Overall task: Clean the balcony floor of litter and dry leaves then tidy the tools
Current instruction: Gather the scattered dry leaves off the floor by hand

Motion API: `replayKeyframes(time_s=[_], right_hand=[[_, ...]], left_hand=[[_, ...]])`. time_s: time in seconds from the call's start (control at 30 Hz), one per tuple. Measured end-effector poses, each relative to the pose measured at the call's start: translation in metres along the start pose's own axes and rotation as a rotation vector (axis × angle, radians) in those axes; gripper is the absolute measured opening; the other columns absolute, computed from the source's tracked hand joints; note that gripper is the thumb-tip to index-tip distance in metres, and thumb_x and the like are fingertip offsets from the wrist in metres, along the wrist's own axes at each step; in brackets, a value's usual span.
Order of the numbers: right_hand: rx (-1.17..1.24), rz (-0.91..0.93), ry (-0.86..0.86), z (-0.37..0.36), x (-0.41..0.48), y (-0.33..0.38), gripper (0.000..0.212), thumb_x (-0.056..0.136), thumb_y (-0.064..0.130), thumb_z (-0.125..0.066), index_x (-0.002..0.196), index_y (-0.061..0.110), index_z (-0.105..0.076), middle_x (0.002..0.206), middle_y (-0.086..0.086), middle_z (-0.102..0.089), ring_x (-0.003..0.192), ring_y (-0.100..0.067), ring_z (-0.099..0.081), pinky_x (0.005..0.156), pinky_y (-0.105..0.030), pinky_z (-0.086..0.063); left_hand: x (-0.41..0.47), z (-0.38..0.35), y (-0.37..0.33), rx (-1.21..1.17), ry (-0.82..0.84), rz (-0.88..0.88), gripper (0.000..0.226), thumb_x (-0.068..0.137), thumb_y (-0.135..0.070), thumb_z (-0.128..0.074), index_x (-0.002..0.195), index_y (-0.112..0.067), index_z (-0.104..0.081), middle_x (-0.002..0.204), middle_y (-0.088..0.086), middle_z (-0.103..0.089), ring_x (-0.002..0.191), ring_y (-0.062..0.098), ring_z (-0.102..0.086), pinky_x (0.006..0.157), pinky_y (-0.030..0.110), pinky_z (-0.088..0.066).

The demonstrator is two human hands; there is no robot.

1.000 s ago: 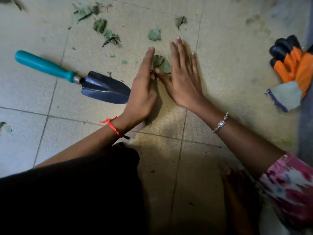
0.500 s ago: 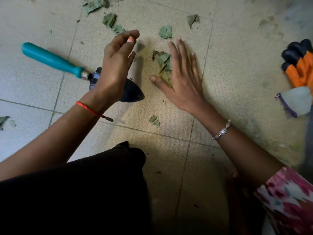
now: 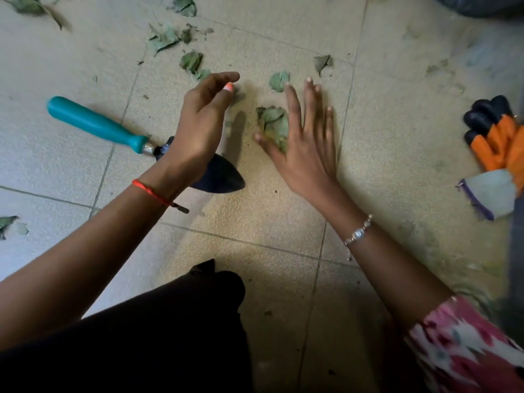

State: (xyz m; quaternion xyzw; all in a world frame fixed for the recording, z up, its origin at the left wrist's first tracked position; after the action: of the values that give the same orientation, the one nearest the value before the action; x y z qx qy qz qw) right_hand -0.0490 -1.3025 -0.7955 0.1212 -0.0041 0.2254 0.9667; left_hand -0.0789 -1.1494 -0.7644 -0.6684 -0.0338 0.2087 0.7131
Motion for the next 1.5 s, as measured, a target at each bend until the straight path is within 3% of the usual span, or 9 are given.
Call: replayKeyframes(time_s=[0.2,0.37,0.47,0.7,0.83,0.97,1.17,1.37,1.5], right_hand=[[0.065,-0.202,-0.100,-0.007,0.048,0.004,0.081,0.090,0.062,-0.035,0.149,0.010,-0.016,0.156,-0.019,-0.008,0.145,-0.031,-0.006,0.117,-0.048,-0.008],[0.382,-0.072,-0.210,0.001,0.055,0.013,0.070,0.092,0.055,-0.039,0.145,0.011,-0.027,0.155,-0.014,-0.017,0.142,-0.028,-0.020,0.113,-0.047,-0.026],[0.290,-0.377,-0.272,0.010,0.064,-0.020,0.066,0.095,0.050,-0.035,0.147,0.009,-0.025,0.156,-0.014,-0.015,0.144,-0.027,-0.012,0.118,-0.042,-0.012],[0.140,-0.179,-0.065,-0.008,0.069,0.002,0.071,0.095,0.056,-0.016,0.149,0.010,-0.014,0.157,-0.009,-0.011,0.146,-0.019,-0.004,0.119,-0.038,-0.001],[0.212,-0.012,-0.078,-0.015,0.076,0.047,0.072,0.094,0.056,-0.017,0.148,0.008,-0.016,0.156,-0.013,-0.018,0.145,-0.021,-0.010,0.119,-0.033,-0.005],[0.165,-0.158,-0.154,-0.019,0.073,0.054,0.084,0.090,0.064,-0.020,0.147,0.002,-0.018,0.153,-0.021,-0.019,0.145,-0.029,-0.011,0.118,-0.036,-0.007],[0.083,0.002,-0.028,-0.028,0.091,0.091,0.090,0.087,0.068,-0.013,0.148,0.001,-0.008,0.155,-0.021,-0.009,0.145,-0.028,-0.004,0.119,-0.039,-0.002],[0.896,0.030,0.009,-0.023,0.151,0.114,0.072,0.094,0.055,-0.030,0.149,0.014,-0.010,0.156,-0.009,-0.015,0.137,-0.019,-0.033,0.096,-0.015,-0.043],[0.978,0.065,0.185,-0.014,0.126,0.085,0.084,0.087,0.062,-0.042,0.150,0.026,0.000,0.158,0.002,-0.001,0.136,0.003,-0.012,0.108,-0.017,-0.028]], left_hand=[[0.025,0.006,-0.013,0.205,-0.098,-0.145,0.031,0.095,-0.018,-0.044,0.124,-0.014,-0.054,0.141,0.000,-0.043,0.131,0.011,-0.039,0.107,0.025,-0.035],[0.037,0.004,-0.014,0.609,-0.197,-0.165,0.058,0.085,-0.036,-0.040,0.135,-0.008,-0.038,0.155,0.015,-0.012,0.145,0.033,0.001,0.116,0.052,-0.003],[0.048,-0.001,-0.006,0.696,-0.204,-0.089,0.058,0.094,-0.037,-0.043,0.142,-0.008,-0.026,0.156,0.018,0.003,0.144,0.034,0.012,0.113,0.050,0.007],[0.057,-0.013,0.010,0.608,-0.241,-0.117,0.065,0.092,-0.043,-0.036,0.145,-0.009,-0.022,0.155,0.016,-0.012,0.145,0.030,-0.003,0.117,0.042,0.002],[0.064,0.010,0.002,0.304,-0.345,-0.104,0.044,0.098,-0.032,-0.040,0.135,-0.009,-0.037,0.135,0.011,-0.045,0.124,0.023,-0.043,0.106,0.036,-0.035],[0.072,0.037,-0.012,0.326,-0.448,-0.146,0.032,0.100,-0.025,-0.037,0.125,-0.005,-0.046,0.125,0.005,-0.043,0.111,0.011,-0.040,0.091,0.017,-0.031],[0.092,0.080,-0.010,0.342,-0.454,0.029,0.029,0.100,-0.022,-0.033,0.108,-0.008,-0.057,0.123,0.013,-0.048,0.114,0.023,-0.046,0.103,0.038,-0.037],[0.095,0.114,-0.009,0.076,-0.326,0.142,0.035,0.104,-0.022,-0.025,0.112,-0.011,-0.058,0.089,-0.002,-0.058,0.075,0.003,-0.053,0.057,0.006,-0.045],[0.092,0.120,-0.007,0.101,-0.219,0.146,0.038,0.104,-0.019,-0.025,0.124,-0.006,-0.055,0.096,-0.003,-0.058,0.079,0.001,-0.053,0.061,0.001,-0.044]])
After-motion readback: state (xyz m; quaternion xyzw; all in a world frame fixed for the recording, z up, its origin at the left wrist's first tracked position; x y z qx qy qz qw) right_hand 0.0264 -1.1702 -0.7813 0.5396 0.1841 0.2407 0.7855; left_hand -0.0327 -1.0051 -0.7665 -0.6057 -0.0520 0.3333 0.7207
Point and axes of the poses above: each hand's wrist, its own x-axis towards the middle knuckle, its own z-axis out of the back of the hand, y = z × x, the point moved 3 cm from there along x, towards the middle knuckle
